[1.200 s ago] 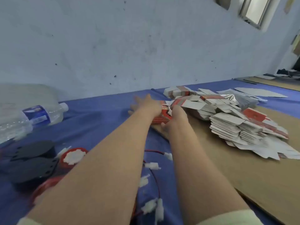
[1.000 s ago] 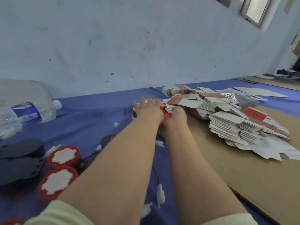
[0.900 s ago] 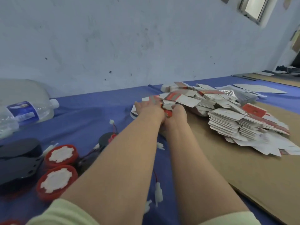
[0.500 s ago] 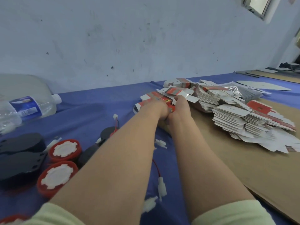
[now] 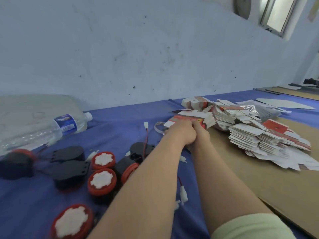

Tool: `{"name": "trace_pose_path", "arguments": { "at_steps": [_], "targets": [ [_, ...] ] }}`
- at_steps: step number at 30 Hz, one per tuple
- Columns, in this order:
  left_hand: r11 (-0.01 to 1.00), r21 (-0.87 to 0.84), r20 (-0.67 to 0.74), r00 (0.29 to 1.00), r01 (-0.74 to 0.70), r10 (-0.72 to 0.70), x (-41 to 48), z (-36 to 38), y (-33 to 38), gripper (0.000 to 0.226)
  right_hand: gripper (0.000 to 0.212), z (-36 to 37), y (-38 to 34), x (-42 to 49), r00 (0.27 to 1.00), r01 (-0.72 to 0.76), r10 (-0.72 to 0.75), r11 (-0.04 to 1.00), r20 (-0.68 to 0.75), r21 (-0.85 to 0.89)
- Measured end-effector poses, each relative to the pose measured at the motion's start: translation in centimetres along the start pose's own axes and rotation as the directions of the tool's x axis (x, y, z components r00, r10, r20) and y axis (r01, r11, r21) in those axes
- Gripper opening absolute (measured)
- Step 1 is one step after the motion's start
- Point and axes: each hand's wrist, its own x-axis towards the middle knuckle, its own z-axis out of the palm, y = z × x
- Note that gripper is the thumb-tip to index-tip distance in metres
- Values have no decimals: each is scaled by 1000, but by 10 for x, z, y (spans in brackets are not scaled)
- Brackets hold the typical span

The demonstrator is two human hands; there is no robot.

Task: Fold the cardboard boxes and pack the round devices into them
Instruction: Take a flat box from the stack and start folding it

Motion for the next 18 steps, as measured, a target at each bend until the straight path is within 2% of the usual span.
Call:
{"name": "trace_pose_path", "arguments": {
  "at_steps": [1,3,6,8,10,13,14,16,18],
  "targets": [
    [1000,-3,32,999,-11,11,-9,-3,3,47,13,-2,2,-4,997,-5,10,998,-70,65],
    [1000,2,35,999,-11,11,-26,-13,7,44,24,-7,0,-25,975,41,-25,997,-222,70],
    [999,-47,-93,996,-8,4,-58,-33,12,40,33,-12,-14,-59,930,187,-139,976,-339,115],
    [989,-148,-174,984,7,-33,-85,-52,14,49,26,-18,-27,-85,909,269,-226,960,-349,81],
    [966,-259,-241,967,21,-85,-117,-75,13,62,18,-23,-40,-123,914,334,-296,937,-277,102],
    [892,-452,-302,940,6,-160,-176,-116,9,74,21,-32,-56,-186,945,321,-315,945,-85,70],
    [858,-513,-278,945,5,-172,-200,-129,7,75,21,-35,-58,-208,951,310,-311,950,5,47],
    [743,-669,-143,978,18,-152,-259,-146,-3,67,20,-43,-56,-256,942,273,-265,962,204,-10],
    [575,-815,-5,992,67,-123,-325,-149,-13,43,22,-49,-48,-308,914,211,-164,974,372,-88]
  ]
}}
